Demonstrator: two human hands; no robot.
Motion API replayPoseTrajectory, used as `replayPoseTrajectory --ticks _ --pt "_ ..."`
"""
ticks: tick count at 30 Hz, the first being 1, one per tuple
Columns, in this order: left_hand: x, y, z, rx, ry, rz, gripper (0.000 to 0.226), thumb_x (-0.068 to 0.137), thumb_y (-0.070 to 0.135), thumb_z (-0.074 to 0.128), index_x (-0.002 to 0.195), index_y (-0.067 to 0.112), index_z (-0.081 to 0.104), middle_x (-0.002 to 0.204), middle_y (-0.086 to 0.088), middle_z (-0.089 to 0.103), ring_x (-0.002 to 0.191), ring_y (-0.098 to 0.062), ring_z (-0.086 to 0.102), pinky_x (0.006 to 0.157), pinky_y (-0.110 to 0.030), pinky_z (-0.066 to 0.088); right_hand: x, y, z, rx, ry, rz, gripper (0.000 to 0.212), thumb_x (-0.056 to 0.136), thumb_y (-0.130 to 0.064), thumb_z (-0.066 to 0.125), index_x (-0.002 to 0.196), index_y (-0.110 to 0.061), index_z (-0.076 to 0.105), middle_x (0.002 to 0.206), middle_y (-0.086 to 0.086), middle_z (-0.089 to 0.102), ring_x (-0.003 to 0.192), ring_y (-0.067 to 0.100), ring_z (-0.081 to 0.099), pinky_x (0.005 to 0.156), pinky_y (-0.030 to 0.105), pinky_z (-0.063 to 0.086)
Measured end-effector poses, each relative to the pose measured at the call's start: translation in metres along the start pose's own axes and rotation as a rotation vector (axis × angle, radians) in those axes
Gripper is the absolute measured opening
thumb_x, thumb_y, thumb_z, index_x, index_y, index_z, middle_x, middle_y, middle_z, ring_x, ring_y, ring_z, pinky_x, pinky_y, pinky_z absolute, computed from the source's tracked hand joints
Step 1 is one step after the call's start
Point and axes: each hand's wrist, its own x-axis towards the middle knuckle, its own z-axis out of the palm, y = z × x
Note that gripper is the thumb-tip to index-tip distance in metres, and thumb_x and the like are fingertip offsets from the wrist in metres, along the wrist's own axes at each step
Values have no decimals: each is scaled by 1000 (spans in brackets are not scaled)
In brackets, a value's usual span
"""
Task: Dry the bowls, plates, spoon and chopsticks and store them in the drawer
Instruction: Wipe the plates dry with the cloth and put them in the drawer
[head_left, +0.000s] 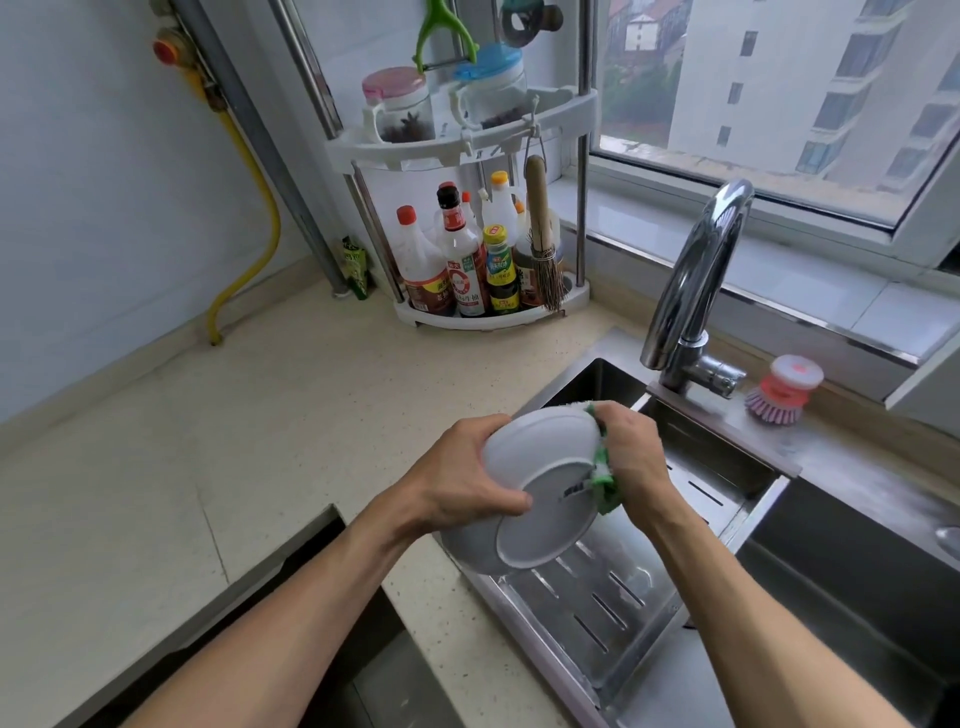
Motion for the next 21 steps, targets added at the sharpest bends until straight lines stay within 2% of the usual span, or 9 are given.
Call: replayPoseTrajectory --ticks 4,7,8,10,11,13,16,18,21 --pt "8 2 11 134 4 -25 41 61 16 86 91 28 60 91 4 65 81 -17 68 67 -36 61 -8 -22 14 -400 -58 -270 33 85 -40 47 65 -19 62 62 -1 61 61 19 61 57 37 50" --pt "10 -3 15 62 31 -47 39 59 14 85 89 27 63 90 0 68 81 -20 70 68 -40 61 -18 -27 18 -428 45 -381 33 90 -43 49 75 -18 64 67 -2 61 62 17 58 54 31 46" --pt "11 -3 16 31 47 -57 38 60 13 85 88 26 63 90 -1 69 81 -21 71 69 -40 62 -23 -25 20 -398 48 -426 30 95 -42 50 91 -19 69 81 -1 66 72 16 60 61 31 48" --pt "14 -3 16 -33 92 -67 35 59 16 83 90 21 66 90 -3 72 83 -21 72 71 -39 62 -32 -13 30 -436 -11 -554 37 97 -39 41 122 -26 64 118 4 63 103 19 59 95 43 47" --pt "15 -2 17 -48 105 -69 35 59 17 82 91 20 67 91 -2 73 83 -21 72 70 -37 61 -34 -6 33 -461 -52 -585 41 97 -40 35 129 -29 59 130 3 57 116 19 54 109 51 35" --pt "13 0 19 -31 104 -70 36 61 13 84 89 24 64 89 1 70 80 -18 70 63 -27 57 -25 3 28 -398 -61 -497 41 97 -42 29 125 -32 57 132 -2 55 123 19 51 115 57 23" --pt "10 -2 18 49 106 -72 38 63 11 85 90 25 63 89 3 67 78 -16 66 58 -22 51 -13 9 15 -254 10 -307 40 93 -35 28 110 -19 61 132 8 55 131 23 47 107 36 35" --pt "12 -2 17 60 96 -85 39 64 13 85 95 23 64 93 1 67 82 -18 67 63 -26 55 -17 8 22 -288 -3 -347 46 92 -29 29 117 -10 62 142 6 48 134 19 43 107 29 33" --pt "12 -2 22 21 58 -81 36 67 10 85 88 27 61 91 2 68 84 -18 69 66 -27 57 -32 7 37 -345 -30 -557 41 95 -25 35 123 -12 62 138 2 53 127 15 46 110 34 35"
